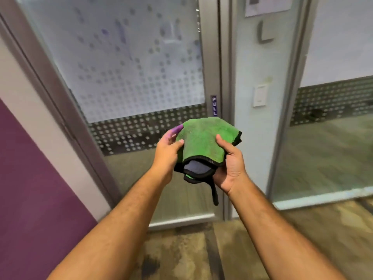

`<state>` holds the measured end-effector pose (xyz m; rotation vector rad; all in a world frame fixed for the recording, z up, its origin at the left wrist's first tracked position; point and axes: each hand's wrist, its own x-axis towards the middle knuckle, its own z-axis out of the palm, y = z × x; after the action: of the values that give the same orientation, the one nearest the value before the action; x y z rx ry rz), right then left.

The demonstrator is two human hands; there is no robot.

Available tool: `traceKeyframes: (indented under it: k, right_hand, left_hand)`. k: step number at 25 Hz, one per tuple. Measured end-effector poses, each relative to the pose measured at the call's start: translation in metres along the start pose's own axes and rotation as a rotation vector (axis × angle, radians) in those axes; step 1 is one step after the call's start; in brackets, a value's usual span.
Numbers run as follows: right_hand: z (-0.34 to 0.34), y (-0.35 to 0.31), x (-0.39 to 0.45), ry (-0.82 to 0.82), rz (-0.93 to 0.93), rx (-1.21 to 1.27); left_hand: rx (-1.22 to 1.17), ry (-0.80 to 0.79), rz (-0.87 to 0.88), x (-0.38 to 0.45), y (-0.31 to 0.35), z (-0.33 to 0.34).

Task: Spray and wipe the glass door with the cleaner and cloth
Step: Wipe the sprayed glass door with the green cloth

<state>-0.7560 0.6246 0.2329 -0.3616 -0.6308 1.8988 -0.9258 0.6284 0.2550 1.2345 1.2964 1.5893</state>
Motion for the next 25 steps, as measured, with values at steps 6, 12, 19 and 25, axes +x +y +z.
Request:
traceKeyframes:
  k: [6, 12, 19, 25]
  right_hand:
    - [0.046, 0.008, 0.155, -0.023, 0.106, -0.051]
    - [0.096, 0.027, 0.256, 0.013, -0.038, -0.05]
    - [0.142, 0.061, 0.346, 0.282, -0.41, -0.512]
    - [0.185, 0.09, 0.429, 0.297, -0.846, -0.832]
  left_hand:
    - [0.274, 0.242, 0.145, 0.113, 0.01, -0.072]
    - [0.462, 0.394, 0.246, 0.183, 0.011, -0.15]
    - [0.734, 0.454, 0.467, 0.301, 0.033, -0.248]
    - [1.0, 0.396, 0.722, 0.422, 0.079, -0.336]
